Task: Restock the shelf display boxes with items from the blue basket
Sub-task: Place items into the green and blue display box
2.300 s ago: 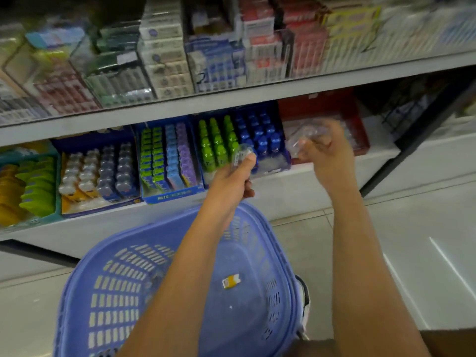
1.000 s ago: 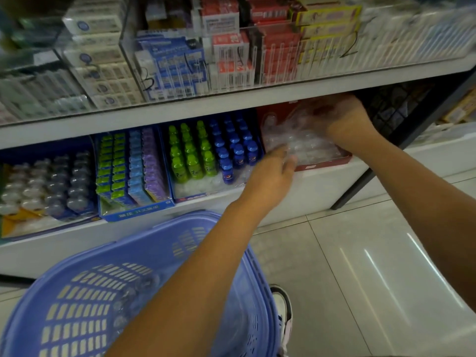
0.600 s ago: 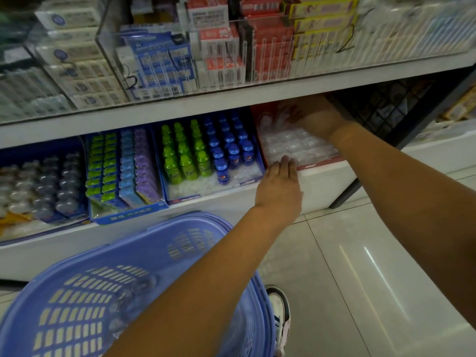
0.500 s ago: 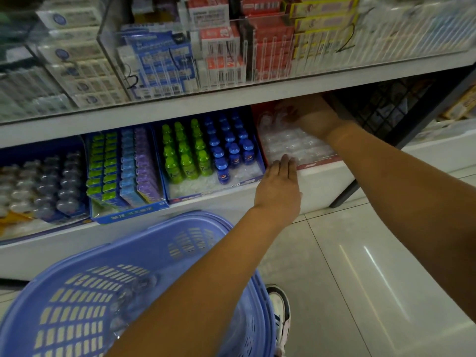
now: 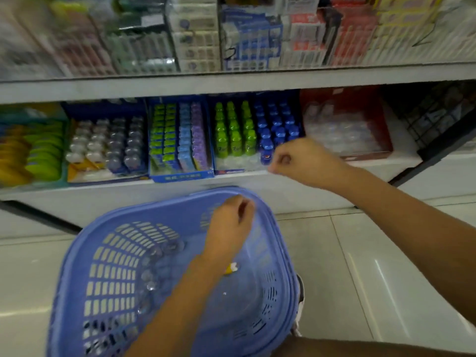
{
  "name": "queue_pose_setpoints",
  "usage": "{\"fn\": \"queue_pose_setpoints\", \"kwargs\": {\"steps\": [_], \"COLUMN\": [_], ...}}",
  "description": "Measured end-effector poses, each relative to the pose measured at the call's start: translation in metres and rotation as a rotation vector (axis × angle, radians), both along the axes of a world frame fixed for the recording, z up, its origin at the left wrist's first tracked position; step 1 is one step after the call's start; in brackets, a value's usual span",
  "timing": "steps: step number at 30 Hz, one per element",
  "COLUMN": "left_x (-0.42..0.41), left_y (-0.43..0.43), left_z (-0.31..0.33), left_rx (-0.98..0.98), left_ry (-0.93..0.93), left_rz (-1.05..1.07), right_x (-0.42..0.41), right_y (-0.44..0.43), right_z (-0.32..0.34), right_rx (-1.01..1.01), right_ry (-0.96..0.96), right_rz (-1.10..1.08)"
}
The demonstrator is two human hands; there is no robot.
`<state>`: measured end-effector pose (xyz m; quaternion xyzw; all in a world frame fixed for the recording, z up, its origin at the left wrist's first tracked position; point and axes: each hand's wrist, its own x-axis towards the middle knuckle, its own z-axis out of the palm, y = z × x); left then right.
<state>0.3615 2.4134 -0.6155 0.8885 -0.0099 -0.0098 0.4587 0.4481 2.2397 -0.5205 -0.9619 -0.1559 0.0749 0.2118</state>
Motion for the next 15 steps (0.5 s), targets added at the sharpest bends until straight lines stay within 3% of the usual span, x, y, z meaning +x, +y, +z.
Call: {"fn": "queue_pose_setpoints", "kwargs": {"steps": [3, 6, 10, 15], "left_x": [-0.018, -0.037, -0.052, -0.045], "left_y": [0.069, 0.127, 0.171, 0.193], "left_z": [-0.046, -0.089, -0.123, -0.159], "left_rx": [0.138, 0.255, 0.170, 0.185], "left_ry": [0.267, 0.497, 0.540, 0.533], "left_rz": [0.208, 0.280, 0.472, 0.448], "right_x": [-0.031, -0.046, -0.055, -0.060], "right_y": [0.056, 0.105, 0.158, 0.207], "right_z": [-0.029, -0.091, -0.170, -0.238], "right_rx": [-0.003, -0.041, -0.133, -0.141], "right_ry": [0.238, 0.417, 0.472, 0.460], "right_rz": [0.215, 0.297, 0.274, 0.189]}}
